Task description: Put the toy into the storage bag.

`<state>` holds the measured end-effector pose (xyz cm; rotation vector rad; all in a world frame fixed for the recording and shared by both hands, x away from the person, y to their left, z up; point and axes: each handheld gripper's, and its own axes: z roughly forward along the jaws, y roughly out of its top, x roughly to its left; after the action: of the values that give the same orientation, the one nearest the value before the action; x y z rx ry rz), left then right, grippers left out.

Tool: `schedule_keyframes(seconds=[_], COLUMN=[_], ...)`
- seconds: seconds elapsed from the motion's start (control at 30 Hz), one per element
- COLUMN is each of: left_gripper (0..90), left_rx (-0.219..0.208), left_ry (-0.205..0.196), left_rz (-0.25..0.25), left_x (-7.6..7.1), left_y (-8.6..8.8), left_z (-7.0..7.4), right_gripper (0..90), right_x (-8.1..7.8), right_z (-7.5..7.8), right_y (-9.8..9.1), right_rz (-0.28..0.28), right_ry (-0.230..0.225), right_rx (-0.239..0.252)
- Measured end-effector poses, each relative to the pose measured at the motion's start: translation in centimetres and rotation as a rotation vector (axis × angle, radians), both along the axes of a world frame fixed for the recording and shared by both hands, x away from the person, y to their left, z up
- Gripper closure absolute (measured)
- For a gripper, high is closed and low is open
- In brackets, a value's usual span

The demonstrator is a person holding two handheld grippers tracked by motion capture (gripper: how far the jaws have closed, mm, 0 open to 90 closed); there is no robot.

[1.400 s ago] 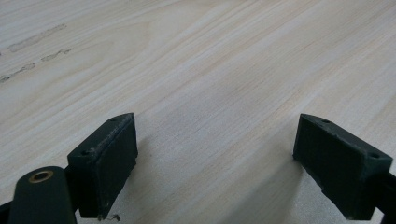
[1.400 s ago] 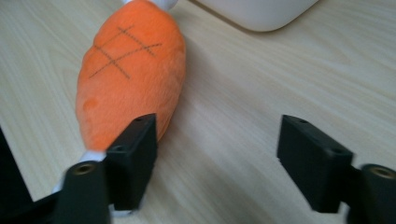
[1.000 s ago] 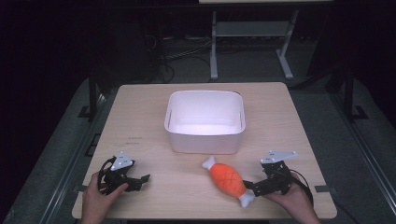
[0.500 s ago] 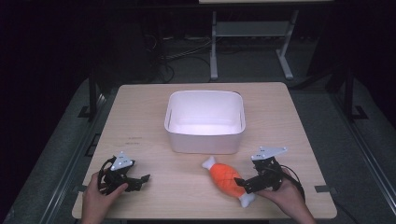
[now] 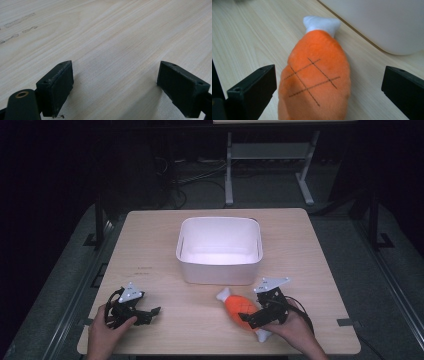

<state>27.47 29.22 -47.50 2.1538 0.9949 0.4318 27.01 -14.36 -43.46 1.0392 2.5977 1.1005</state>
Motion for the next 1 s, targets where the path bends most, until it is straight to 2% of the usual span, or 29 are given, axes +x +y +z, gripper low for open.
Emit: schedule_keyframes(seconds=[0.17,0.37,0.43,0.67,0.87,1.0], left_gripper=[12.9,12.9,12.9,12.9,12.9,12.9], left_rx=[0.0,0.0,0.0,0.0,0.0,0.0], left_ry=[0.0,0.0,0.0,0.0,0.0,0.0], left_rz=[0.0,0.0,0.0,0.0,0.0,0.0], left_x=[0.0,0.0,0.0,0.0,0.0,0.0], left_y=[0.0,0.0,0.0,0.0,0.0,0.0], left_z=[0.0,0.0,0.0,0.0,0.0,0.0], right_gripper=[0.0,0.0,0.0,0.0,0.0,5.6], right_x=[0.1,-0.1,-0.1,-0.4,-0.5,-0.6], right_z=[-0.3,-1.1,-1.5,-2.0,-2.5,-2.6], right_y=[0.9,2.3,2.5,2.9,3.2,3.1], right_rz=[0.008,0.002,0.003,0.005,0.015,0.019], right_ry=[0.007,-0.006,-0.002,0.0,0.001,-0.004], right_rx=[-0.007,-0.064,-0.069,-0.079,-0.111,-0.122])
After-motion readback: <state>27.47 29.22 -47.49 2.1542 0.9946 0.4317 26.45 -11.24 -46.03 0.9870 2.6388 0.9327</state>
